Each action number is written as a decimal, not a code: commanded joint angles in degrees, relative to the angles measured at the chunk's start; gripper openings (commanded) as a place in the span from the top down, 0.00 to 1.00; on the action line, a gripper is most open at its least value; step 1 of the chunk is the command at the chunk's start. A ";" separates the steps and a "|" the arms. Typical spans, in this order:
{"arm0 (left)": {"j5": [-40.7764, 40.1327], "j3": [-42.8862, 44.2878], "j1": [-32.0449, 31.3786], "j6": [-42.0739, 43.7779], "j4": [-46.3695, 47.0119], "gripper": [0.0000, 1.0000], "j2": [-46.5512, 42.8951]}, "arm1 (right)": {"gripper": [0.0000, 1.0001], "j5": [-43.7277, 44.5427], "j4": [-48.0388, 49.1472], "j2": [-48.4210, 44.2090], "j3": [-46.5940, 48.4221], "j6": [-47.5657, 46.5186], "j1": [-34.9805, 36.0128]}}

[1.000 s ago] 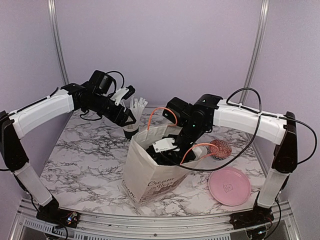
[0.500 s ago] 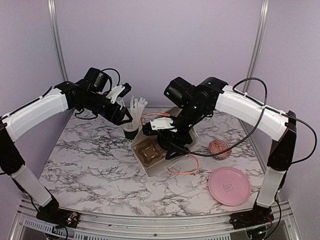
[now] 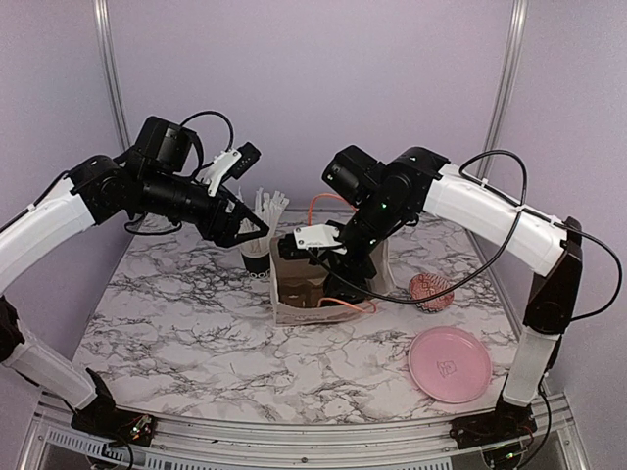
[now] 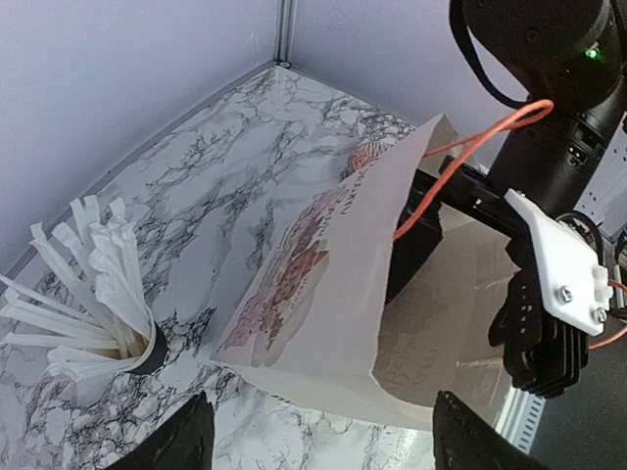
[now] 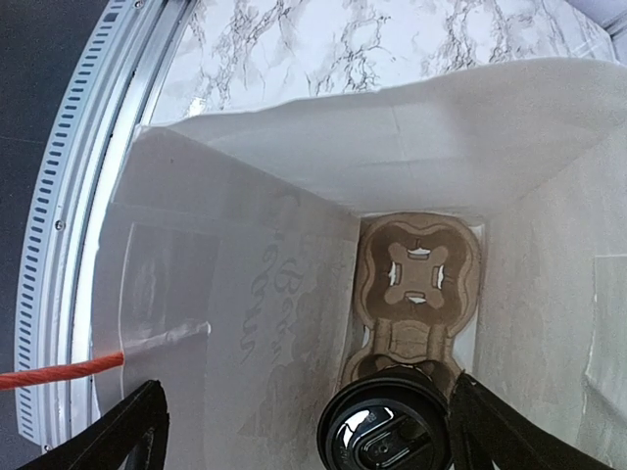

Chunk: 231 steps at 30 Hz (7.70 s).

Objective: Pack the takeout coffee

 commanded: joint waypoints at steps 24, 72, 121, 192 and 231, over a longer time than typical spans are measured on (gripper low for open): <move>-1.81 14.07 -5.07 4.74 0.58 0.88 19.22 | 0.06 0.72 -1.33 -4.40 3.70 -2.63 -0.83; -49.67 -16.69 -46.95 4.58 15.51 1.00 -6.79 | 0.06 0.90 -1.84 -16.05 5.25 -5.03 -20.90; -22.54 8.03 10.13 -11.01 4.98 0.45 13.82 | 0.13 -12.35 0.44 -14.18 1.90 -4.52 -34.34; -7.61 9.90 10.10 -9.20 7.19 0.81 22.35 | 0.13 -13.47 15.97 -21.69 -17.30 -0.28 -36.98; -14.41 33.78 3.53 -4.73 -8.37 1.00 2.97 | 0.13 -16.17 17.79 -16.91 -12.76 2.36 -36.91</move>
